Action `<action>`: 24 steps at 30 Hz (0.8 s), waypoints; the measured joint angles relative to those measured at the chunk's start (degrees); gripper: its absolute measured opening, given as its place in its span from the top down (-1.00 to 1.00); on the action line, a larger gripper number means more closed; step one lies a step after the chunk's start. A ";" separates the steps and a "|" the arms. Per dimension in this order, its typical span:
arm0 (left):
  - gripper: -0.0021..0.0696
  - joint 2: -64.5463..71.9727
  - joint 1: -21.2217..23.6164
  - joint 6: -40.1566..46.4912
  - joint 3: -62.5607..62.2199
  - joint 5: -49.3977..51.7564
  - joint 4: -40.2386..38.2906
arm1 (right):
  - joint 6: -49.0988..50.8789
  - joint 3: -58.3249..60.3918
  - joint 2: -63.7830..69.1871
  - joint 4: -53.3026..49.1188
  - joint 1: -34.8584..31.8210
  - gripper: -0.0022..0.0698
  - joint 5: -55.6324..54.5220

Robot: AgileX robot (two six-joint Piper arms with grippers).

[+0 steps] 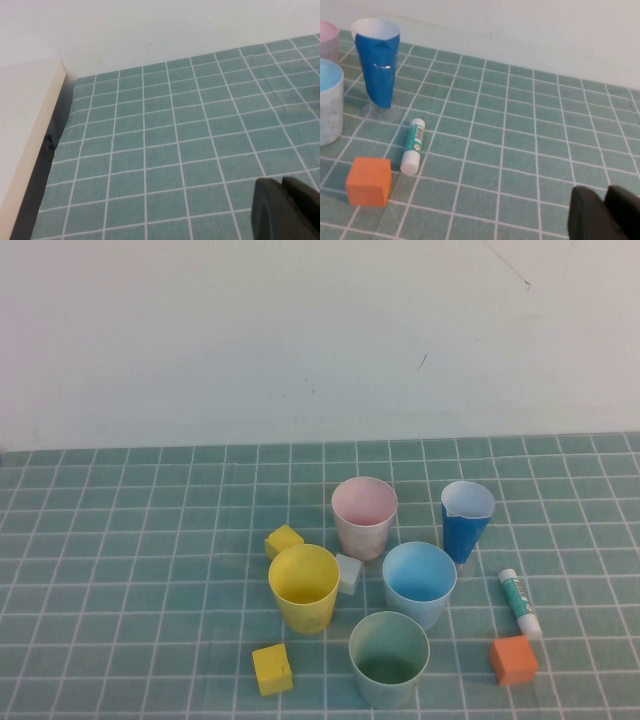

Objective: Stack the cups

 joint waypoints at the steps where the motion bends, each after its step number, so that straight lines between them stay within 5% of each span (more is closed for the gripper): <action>1: 0.95 0.00 0.00 0.00 0.00 0.00 0.00 | 0.00 0.00 0.00 0.00 0.00 0.74 0.00; 24: 0.95 0.00 0.00 -2.56 0.00 -1.09 -4.04 | 0.00 0.00 0.00 3.39 0.00 0.74 0.00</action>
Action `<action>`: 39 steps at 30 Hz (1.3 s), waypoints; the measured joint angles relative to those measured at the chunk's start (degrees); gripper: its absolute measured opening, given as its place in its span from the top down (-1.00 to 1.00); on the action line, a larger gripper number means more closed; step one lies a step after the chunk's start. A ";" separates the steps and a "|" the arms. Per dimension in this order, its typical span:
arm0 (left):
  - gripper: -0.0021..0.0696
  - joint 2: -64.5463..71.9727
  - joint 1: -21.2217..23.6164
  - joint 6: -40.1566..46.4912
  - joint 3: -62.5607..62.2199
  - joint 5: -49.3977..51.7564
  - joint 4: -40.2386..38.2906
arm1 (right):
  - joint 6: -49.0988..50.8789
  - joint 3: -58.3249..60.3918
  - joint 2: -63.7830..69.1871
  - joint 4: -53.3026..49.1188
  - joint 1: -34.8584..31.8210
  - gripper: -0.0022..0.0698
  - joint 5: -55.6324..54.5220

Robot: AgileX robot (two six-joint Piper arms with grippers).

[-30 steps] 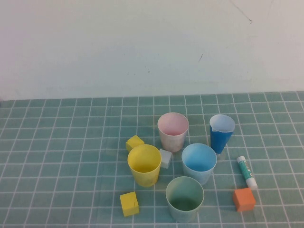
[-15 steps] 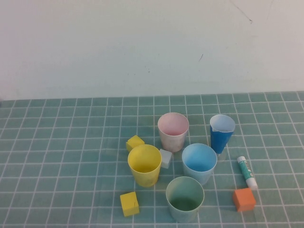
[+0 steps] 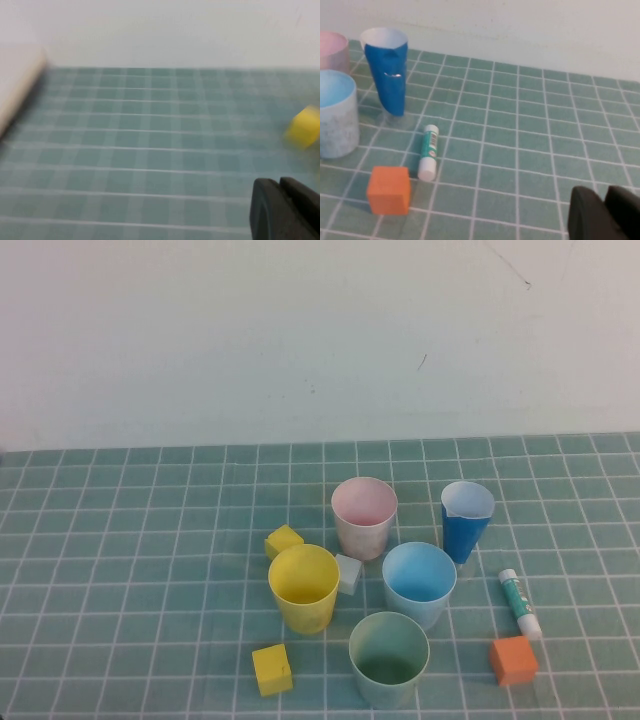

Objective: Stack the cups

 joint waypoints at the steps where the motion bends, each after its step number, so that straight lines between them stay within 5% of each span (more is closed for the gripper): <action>1: 0.95 0.00 0.00 -3.34 0.11 -0.83 -4.67 | 0.00 0.00 0.00 2.58 0.00 0.74 0.00; 7: 0.95 0.00 0.00 -17.94 0.11 -4.76 -36.25 | 0.50 0.10 0.00 28.05 0.00 0.74 0.34; 11: 0.95 0.00 0.00 -18.43 0.11 -6.26 -42.17 | 0.97 0.10 0.00 43.80 0.00 0.74 0.34; 20: 0.95 0.00 0.00 -18.05 0.11 -8.11 -45.48 | -4.93 0.10 0.00 46.65 0.00 0.74 -2.08; 25: 0.95 1.81 0.00 -10.34 -3.15 -0.16 -42.84 | -9.44 0.10 0.00 46.65 0.00 0.74 -2.32; 32: 0.95 24.14 0.00 3.21 -24.78 14.81 -27.20 | -13.49 0.10 0.00 46.65 0.00 0.74 0.12; 39: 0.95 49.23 0.00 17.85 -44.15 26.96 -23.63 | -13.60 0.10 0.00 46.57 0.00 0.74 1.28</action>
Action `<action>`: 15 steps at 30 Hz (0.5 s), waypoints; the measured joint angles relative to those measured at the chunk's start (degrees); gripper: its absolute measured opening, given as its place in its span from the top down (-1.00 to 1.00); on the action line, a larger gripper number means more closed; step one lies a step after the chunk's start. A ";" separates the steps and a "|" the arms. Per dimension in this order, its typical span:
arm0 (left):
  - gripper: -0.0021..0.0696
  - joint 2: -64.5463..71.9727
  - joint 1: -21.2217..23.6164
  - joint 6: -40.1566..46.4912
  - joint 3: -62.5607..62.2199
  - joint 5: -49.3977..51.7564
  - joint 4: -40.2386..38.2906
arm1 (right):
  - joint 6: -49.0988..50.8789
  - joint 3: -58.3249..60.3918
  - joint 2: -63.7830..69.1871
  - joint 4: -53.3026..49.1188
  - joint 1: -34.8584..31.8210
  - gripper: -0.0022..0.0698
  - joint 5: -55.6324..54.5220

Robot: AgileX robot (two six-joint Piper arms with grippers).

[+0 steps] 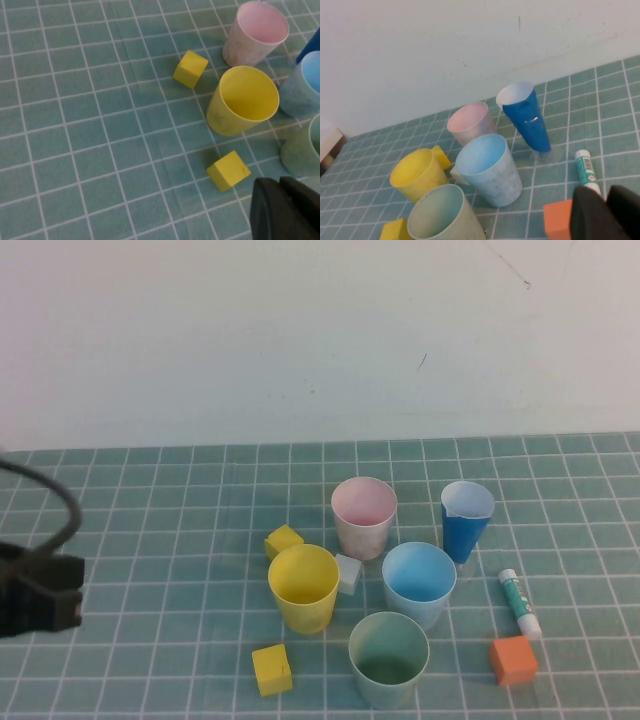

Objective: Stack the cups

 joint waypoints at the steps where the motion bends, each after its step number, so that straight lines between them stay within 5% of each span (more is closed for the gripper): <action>1: 0.95 2.49 -0.16 0.79 -1.67 0.67 0.27 | 0.00 0.00 0.00 0.00 0.00 0.74 0.00; 6: 0.95 15.25 -5.67 1.42 -10.47 3.03 4.92 | -1.09 0.00 0.00 0.00 0.00 0.74 0.45; 15: 0.93 34.11 -20.61 -9.80 -24.94 6.77 21.51 | -1.55 0.00 0.00 0.00 0.00 0.74 0.59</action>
